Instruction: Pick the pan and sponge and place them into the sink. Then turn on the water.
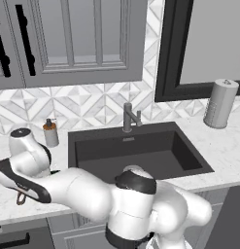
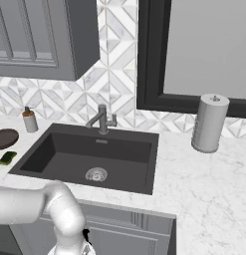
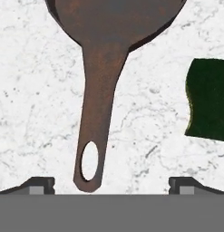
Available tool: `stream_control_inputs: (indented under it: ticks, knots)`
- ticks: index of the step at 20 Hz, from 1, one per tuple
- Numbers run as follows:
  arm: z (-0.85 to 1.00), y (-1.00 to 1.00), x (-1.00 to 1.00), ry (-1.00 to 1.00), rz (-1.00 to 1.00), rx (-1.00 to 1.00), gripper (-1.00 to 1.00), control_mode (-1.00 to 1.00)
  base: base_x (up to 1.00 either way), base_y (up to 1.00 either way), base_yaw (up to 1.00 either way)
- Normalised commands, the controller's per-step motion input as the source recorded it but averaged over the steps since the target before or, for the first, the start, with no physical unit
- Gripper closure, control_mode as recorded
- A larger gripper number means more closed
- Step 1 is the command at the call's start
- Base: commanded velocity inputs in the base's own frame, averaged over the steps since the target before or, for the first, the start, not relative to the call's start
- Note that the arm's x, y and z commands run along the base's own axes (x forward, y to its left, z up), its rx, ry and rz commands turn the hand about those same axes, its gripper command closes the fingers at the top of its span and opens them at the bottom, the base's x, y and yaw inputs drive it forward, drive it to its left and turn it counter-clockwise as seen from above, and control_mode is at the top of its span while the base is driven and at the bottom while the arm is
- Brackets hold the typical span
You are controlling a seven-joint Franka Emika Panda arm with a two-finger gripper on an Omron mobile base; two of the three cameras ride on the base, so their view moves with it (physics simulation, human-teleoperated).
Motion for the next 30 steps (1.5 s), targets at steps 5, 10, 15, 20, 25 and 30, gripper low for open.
stream_control_inputs:
  ticks: [5,10,15,20,25,30]
  knots:
    - [-0.44,0.04,0.05,0.00,0.01,0.00,-1.00,-1.00,0.00,0.00,0.00]
    - [-0.30,0.20,0.18,0.00,0.00,0.00,-1.00,-1.00,0.00,0.00,0.00]
    - [-0.05,0.26,0.15,0.00,0.00,0.00,-1.00,-1.00,0.00,0.00,0.00]
    - [-0.14,0.23,0.12,0.00,0.00,0.00,-1.00,-1.00,0.00,0.00,0.00]
    - [-0.31,-0.01,0.06,0.00,0.00,0.00,-1.00,-1.00,0.00,0.00,0.00]
    - [-0.32,0.00,0.07,0.00,0.00,0.00,-1.00,-1.00,0.00,0.00,0.00]
